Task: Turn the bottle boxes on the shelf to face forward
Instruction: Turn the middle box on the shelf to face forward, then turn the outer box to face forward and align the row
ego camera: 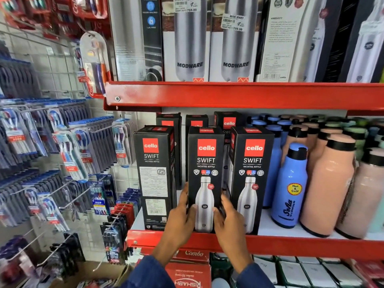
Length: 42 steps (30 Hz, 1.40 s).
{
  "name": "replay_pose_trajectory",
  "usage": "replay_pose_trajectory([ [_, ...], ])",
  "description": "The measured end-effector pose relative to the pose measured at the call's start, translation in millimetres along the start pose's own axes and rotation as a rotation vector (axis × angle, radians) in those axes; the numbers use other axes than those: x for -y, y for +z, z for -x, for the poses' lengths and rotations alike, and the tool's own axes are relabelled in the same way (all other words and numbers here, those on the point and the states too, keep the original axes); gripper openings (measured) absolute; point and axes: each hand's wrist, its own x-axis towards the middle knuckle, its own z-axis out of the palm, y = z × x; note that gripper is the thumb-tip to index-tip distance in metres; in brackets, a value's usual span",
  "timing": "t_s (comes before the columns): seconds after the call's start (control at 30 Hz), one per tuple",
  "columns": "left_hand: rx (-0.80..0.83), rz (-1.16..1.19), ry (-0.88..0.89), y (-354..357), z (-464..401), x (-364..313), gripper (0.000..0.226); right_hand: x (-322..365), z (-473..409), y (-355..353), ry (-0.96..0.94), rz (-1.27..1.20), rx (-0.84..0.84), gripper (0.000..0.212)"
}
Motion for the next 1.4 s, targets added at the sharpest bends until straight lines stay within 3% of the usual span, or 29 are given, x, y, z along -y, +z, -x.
replay_pose_trajectory([
  [0.17, -0.04, -0.015, -0.041, -8.6, 17.7, -5.5, 0.064, -5.0, 12.0, -2.1, 0.033, -0.068, -0.13, 0.046],
  [0.3, -0.333, -0.028, -0.026, -31.1, 44.7, -9.5, 0.021, 12.2, 29.2, -0.7, -0.104, -0.096, -0.301, 0.037],
  [0.37, -0.523, -0.078, 0.007, -40.3, 49.4, -8.2, 0.018, 27.4, 33.0, 8.9, -0.141, -0.128, -0.203, 0.028],
  [0.47, -0.702, -0.118, -0.004, -53.6, 43.7, -3.4, 0.042, 53.1, 30.5, 31.2, -0.123, -0.196, 0.063, 0.034],
  [0.6, -0.563, -0.245, -0.171, -63.7, 29.0, 10.7, 0.096, 71.5, 14.4, 59.3, -0.066, -0.209, 0.214, 0.05],
  [0.67, -0.497, -0.226, -0.21, -63.2, 24.7, 12.4, 0.105, 76.7, 6.7, 67.6, -0.042, -0.209, 0.212, 0.053],
  [0.97, -0.487, 0.061, -0.035, -90.2, 3.9, 26.1, 0.098, 87.3, -3.3, 73.9, -0.111, -0.243, 0.131, 0.046],
  [1.17, -0.264, 0.325, 0.006, -126.1, -6.4, 38.1, 0.091, 78.1, -6.2, 92.5, -0.122, -0.091, 0.069, 0.058],
  [1.3, -0.07, 0.416, 0.028, -131.4, -11.3, 40.5, 0.077, 70.8, -6.7, 103.9, -0.065, -0.071, 0.066, 0.052],
  [1.4, -0.015, 0.46, -0.001, -123.9, -11.4, 45.9, 0.073, 62.5, -6.2, 111.3, -0.033, -0.063, 0.039, 0.049],
])
